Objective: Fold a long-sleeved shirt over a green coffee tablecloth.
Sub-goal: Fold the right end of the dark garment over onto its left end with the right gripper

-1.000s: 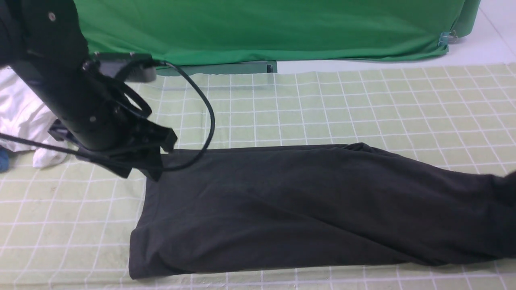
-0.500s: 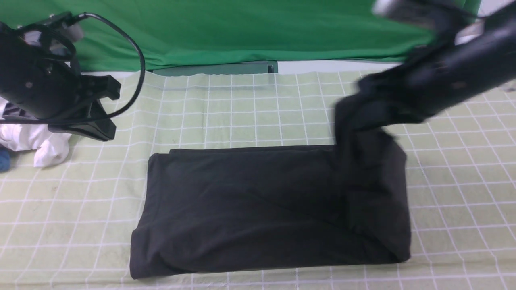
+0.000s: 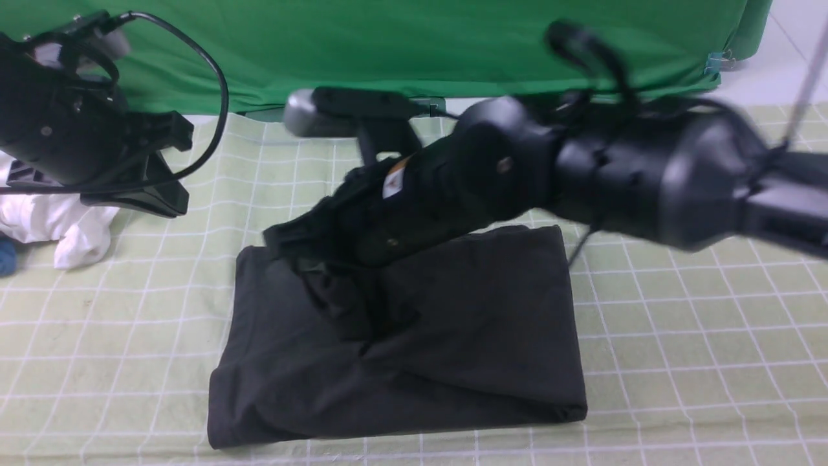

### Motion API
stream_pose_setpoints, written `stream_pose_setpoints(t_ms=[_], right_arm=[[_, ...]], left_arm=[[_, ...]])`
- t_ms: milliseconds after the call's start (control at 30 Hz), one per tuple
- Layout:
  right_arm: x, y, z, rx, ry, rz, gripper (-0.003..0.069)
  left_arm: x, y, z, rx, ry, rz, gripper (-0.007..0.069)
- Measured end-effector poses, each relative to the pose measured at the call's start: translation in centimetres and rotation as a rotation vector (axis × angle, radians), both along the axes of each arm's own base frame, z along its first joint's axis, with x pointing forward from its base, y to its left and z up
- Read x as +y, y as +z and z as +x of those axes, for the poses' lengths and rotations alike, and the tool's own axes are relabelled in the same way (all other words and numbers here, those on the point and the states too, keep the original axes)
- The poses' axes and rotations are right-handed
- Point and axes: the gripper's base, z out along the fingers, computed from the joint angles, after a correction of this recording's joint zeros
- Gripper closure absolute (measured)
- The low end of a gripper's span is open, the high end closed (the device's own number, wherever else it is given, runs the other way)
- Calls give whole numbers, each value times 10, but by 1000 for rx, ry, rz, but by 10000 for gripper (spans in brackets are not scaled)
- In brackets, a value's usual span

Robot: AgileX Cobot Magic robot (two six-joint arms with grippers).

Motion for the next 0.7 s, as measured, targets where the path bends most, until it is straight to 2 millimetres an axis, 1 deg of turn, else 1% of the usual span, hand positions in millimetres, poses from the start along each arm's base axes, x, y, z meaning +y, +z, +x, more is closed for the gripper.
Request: stream_pose_setpoints(t_ms=[33, 67, 167, 200, 267, 333, 367, 400, 433, 467, 500, 567, 600, 633, 667, 700], right_arm=[[9, -10, 4, -11, -8, 9, 627], [13, -14, 4, -14, -10, 13, 624], [22, -29, 7, -21, -22, 17, 593], [22, -30, 8, -22, -24, 18, 585], [26, -36, 8, -27, -26, 19, 526], [27, -37, 8, -28, -26, 21, 452], [27, -37, 7, -28, -25, 21, 403], [27, -35, 7, -28, -22, 21, 333], [26, -35, 7, -29, -19, 20, 323], [25, -32, 5, -29, -9, 15, 269], [24, -29, 4, -34, 4, 7, 230], [18, -16, 2, -52, 43, -9, 181], [13, -10, 1, -59, 68, -25, 179], [12, -8, 1, -65, 70, -23, 179], [8, -2, 0, -66, 89, -36, 190], [-2, 11, -1, -74, 122, -57, 234]], left_arm=[[0, 0, 0, -3, 2, 1, 612], [0, 0, 0, -4, 2, 1, 612], [0, 0, 1, -9, 5, 3, 612], [0, 0, 1, -10, 5, 3, 612], [0, 0, 1, -13, 6, 4, 612], [1, 0, 1, -15, 7, 6, 612], [1, 0, 2, -17, 8, 7, 612], [1, 0, 2, -21, 9, 7, 612], [1, 0, 2, -21, 10, 7, 612], [1, 0, 2, -25, 11, 8, 612], [1, 0, 2, -27, 12, 9, 612], [1, 0, 3, -34, 15, 10, 612], [1, 0, 3, -36, 16, 10, 612], [1, 0, 3, -36, 16, 10, 612], [2, 1, 4, -42, 18, 11, 612], [2, 1, 5, -51, 22, 13, 612]])
